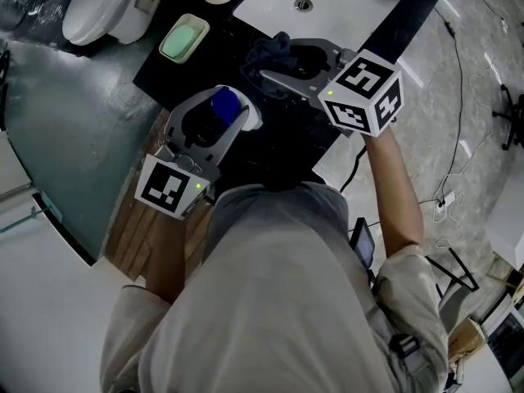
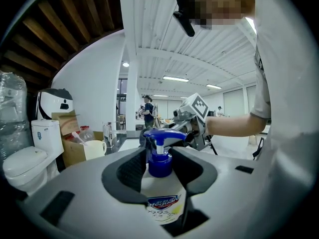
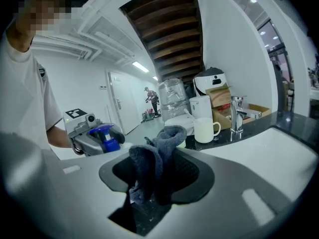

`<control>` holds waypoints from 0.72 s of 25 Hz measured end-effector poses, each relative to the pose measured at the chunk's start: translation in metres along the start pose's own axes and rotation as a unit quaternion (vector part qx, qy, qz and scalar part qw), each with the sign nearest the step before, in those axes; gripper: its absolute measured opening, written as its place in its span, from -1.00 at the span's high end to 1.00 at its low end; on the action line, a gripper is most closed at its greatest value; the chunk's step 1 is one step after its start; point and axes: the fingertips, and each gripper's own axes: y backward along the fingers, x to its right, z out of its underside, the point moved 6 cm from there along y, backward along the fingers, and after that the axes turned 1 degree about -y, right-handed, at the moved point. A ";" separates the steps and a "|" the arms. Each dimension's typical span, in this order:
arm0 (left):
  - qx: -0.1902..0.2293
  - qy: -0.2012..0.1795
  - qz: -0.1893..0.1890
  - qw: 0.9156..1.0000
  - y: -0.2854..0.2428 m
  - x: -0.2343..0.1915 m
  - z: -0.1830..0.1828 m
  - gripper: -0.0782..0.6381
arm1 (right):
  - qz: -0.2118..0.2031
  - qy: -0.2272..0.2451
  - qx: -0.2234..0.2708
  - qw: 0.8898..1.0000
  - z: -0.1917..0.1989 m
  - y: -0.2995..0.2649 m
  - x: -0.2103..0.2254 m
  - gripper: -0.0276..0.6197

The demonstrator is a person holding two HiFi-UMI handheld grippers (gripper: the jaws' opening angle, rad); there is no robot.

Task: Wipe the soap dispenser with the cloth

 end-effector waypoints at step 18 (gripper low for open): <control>0.057 -0.007 -0.004 0.998 0.040 0.013 0.002 0.24 | 0.006 -0.083 0.072 0.994 0.000 0.023 0.005 0.41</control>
